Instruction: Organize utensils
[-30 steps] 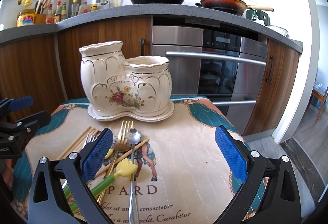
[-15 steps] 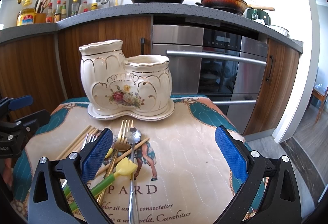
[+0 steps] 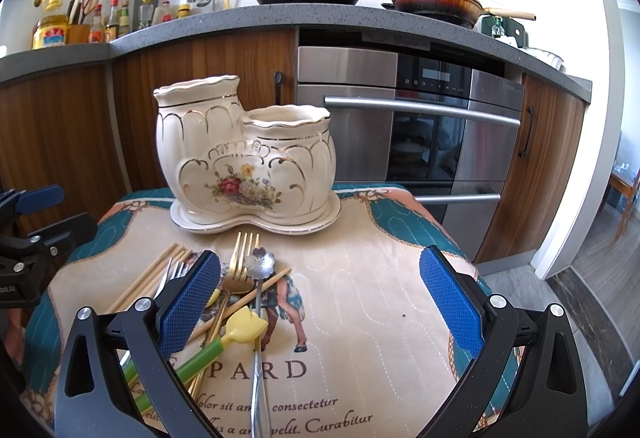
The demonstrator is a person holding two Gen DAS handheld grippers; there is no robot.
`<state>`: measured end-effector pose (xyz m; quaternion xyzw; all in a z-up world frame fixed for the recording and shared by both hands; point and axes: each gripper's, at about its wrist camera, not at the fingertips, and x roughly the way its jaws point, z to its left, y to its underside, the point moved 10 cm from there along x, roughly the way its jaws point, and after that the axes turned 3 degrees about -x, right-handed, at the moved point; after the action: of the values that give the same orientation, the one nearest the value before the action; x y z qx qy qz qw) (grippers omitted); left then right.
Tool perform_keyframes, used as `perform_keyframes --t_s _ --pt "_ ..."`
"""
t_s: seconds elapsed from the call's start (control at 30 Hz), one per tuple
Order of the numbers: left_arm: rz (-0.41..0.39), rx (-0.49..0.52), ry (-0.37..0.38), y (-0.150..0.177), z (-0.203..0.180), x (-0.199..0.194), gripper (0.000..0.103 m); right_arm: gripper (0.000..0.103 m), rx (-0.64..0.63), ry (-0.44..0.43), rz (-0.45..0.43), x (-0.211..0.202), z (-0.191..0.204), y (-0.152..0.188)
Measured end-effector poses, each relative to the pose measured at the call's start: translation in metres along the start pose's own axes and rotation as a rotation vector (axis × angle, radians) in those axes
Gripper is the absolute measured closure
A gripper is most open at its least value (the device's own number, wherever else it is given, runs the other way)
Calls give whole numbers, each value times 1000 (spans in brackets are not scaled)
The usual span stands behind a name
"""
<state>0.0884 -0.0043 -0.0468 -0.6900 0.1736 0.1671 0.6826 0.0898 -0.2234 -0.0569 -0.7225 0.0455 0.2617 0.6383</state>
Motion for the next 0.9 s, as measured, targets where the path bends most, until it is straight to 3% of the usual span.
perform_keyframes --t_s 0.3,0.5,0.73,0.9 --pt "4 -3 -3 0 1 4 5 4 3 2 2 0 0 -1" --pt "20 -50 17 5 9 8 5 4 126 -39 13 -4 -14 2" --pt "63 -106 50 8 19 13 5 4 83 -137 113 -6 13 12" --pt "54 -91 55 7 20 12 5 7 84 -194 243 -3 36 36"
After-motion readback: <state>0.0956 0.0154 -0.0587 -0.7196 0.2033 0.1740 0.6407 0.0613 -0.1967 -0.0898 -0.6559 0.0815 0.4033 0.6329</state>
